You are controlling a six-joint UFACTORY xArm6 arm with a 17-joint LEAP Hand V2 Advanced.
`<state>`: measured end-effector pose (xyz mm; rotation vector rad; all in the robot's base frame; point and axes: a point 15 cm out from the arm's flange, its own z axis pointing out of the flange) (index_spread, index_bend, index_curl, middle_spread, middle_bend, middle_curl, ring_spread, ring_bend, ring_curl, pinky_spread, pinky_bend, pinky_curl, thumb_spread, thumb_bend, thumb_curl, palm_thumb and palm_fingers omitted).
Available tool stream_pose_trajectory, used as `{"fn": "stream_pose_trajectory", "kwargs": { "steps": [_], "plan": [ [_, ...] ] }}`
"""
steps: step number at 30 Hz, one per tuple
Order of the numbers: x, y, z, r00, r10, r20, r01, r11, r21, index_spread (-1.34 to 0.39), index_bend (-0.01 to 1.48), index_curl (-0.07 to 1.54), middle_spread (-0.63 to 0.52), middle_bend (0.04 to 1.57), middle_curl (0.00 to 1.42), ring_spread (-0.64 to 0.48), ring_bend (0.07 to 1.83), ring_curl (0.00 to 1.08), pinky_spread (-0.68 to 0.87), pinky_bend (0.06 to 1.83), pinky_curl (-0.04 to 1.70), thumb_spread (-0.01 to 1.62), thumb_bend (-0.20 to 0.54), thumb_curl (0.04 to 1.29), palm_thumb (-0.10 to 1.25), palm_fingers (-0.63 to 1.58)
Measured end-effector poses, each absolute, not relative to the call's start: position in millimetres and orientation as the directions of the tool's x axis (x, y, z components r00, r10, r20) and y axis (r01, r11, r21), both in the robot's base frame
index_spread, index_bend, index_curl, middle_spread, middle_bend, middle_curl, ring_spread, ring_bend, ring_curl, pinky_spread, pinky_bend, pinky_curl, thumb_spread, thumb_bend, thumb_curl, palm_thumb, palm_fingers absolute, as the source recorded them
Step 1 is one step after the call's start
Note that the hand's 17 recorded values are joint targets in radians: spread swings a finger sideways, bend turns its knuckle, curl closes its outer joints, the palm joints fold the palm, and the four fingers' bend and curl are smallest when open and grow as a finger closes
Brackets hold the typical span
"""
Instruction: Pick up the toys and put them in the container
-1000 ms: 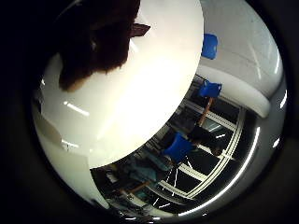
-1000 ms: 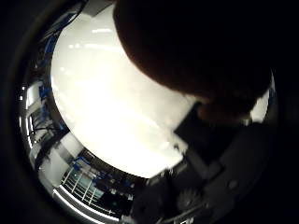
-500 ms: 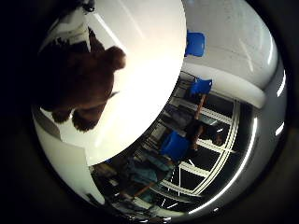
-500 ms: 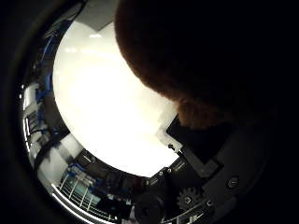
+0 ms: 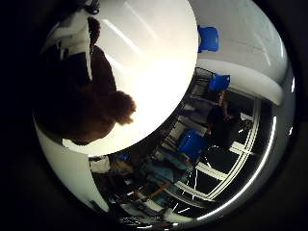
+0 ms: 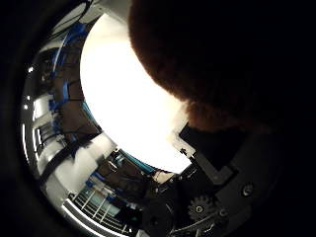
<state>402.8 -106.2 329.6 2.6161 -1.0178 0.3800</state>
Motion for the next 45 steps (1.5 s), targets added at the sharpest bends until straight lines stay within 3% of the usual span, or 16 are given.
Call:
{"fn": "stream_pose_trajectory", "kwargs": {
  "steps": [9, 19, 31, 39, 45],
  "plan": [
    [405, -91, 437, 0.680, -0.649, 0.341, -0.709, -0.700, 0.084, -0.27, 1.07, 0.96, -0.22, 1.24, 1.01, -0.33, 1.23, 1.00, -0.19, 1.27, 1.05, 1.07, -0.015, 0.55, 1.04, 1.02],
    [459, -46, 507, 0.643, -0.705, 0.298, -0.715, -0.693, -0.095, -0.27, 1.07, 0.95, -0.21, 1.23, 0.99, -0.33, 1.21, 1.02, -0.19, 1.21, 1.13, 1.05, -0.013, 0.58, 1.03, 1.04],
    [509, 81, 491, 0.649, -0.740, 0.179, -0.686, -0.670, -0.283, -0.26, 1.04, 0.96, -0.21, 1.23, 0.99, -0.34, 1.19, 1.04, -0.21, 1.17, 1.18, 1.02, -0.014, 0.62, 1.01, 1.04],
    [531, 152, 487, 0.657, -0.732, 0.181, -0.644, -0.670, -0.370, -0.26, 1.02, 0.97, -0.21, 1.22, 1.00, -0.34, 1.18, 1.04, -0.22, 1.16, 1.18, 1.02, -0.015, 0.64, 1.01, 1.05],
    [545, 184, 479, 0.647, -0.742, 0.175, -0.636, -0.652, -0.412, -0.27, 1.00, 0.97, -0.22, 1.20, 1.00, -0.34, 1.16, 1.04, -0.23, 1.15, 1.16, 1.08, -0.027, 0.61, 0.90, 1.05]
  ]
}}
